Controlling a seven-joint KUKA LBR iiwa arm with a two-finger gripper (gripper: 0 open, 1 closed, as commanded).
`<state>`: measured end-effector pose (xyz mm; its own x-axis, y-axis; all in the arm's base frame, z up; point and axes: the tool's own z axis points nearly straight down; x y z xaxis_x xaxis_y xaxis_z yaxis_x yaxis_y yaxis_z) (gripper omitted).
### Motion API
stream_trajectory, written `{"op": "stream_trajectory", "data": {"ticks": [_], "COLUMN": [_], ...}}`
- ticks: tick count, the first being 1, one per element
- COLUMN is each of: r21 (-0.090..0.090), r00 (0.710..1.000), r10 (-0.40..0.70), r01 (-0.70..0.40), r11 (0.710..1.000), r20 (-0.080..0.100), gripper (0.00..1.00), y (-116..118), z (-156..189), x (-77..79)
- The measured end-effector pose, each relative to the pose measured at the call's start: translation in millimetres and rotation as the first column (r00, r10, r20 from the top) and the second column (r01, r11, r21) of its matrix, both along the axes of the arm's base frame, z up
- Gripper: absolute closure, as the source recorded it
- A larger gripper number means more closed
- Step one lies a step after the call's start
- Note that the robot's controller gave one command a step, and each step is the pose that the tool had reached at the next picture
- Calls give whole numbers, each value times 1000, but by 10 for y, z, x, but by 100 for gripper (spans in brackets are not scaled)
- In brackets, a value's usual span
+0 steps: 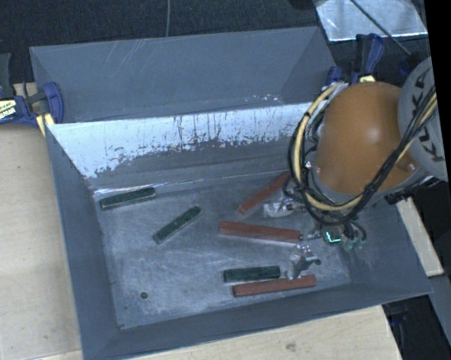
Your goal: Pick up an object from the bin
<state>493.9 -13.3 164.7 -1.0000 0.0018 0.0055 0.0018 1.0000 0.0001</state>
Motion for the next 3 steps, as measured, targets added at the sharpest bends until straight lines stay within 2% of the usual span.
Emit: {"op": "stream_trajectory", "data": {"ticks": [1,2,3], "r21": [0,-1,-1], "r00": [1000,998,998], "r10": [1,47,47], "r01": [-1,-47,-47], "r11": [1000,999,999], "r20": [8,33,33], "gripper": [0,100,100], "y": [-1,95,95], "z": [37,-844,-844], "x": [19,792,792]}}
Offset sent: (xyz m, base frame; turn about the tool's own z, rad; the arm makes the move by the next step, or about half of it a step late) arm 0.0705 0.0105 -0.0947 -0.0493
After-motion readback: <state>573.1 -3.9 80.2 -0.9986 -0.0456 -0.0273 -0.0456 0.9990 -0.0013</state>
